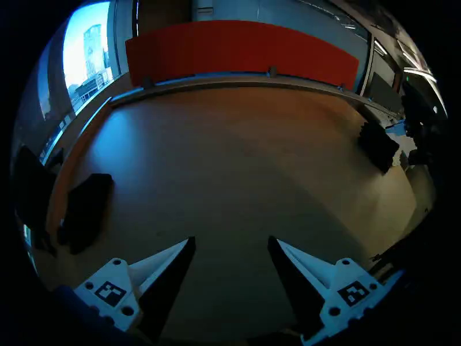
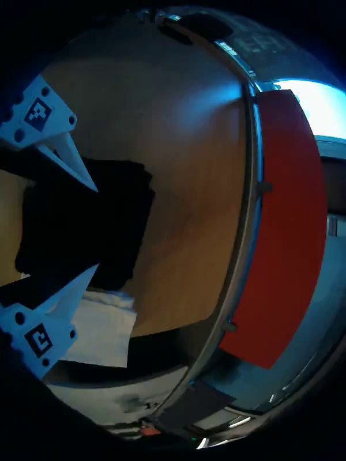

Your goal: Fold towel

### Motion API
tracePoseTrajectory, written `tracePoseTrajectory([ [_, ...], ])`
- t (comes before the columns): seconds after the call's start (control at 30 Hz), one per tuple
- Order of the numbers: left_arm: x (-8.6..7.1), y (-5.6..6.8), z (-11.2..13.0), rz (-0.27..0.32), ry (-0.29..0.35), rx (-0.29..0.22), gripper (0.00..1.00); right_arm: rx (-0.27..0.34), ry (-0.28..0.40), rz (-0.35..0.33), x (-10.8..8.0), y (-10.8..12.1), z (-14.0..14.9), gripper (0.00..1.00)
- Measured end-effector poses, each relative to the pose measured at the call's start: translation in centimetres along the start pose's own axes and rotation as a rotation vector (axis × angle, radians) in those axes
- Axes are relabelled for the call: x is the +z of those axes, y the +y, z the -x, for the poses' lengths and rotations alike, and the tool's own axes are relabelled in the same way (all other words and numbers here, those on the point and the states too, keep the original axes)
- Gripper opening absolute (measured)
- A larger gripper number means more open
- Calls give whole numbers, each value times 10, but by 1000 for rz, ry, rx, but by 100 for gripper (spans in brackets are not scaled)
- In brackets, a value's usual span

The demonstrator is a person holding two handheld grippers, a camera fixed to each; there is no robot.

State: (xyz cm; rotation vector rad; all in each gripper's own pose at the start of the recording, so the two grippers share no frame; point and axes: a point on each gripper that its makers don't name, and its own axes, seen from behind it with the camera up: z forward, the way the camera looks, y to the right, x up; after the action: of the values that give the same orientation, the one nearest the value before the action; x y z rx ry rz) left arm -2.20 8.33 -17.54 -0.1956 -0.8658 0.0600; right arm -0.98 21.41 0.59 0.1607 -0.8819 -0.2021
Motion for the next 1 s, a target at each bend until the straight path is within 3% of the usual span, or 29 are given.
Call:
tracePoseTrajectory([
  [0.37,-3,-4,5,6,-3,8,93,26,-7,8,-7,-8,22,75],
  [1.0,-10,-9,15,-14,-21,13,93,40,-47,-2,12,-12,50,75],
])
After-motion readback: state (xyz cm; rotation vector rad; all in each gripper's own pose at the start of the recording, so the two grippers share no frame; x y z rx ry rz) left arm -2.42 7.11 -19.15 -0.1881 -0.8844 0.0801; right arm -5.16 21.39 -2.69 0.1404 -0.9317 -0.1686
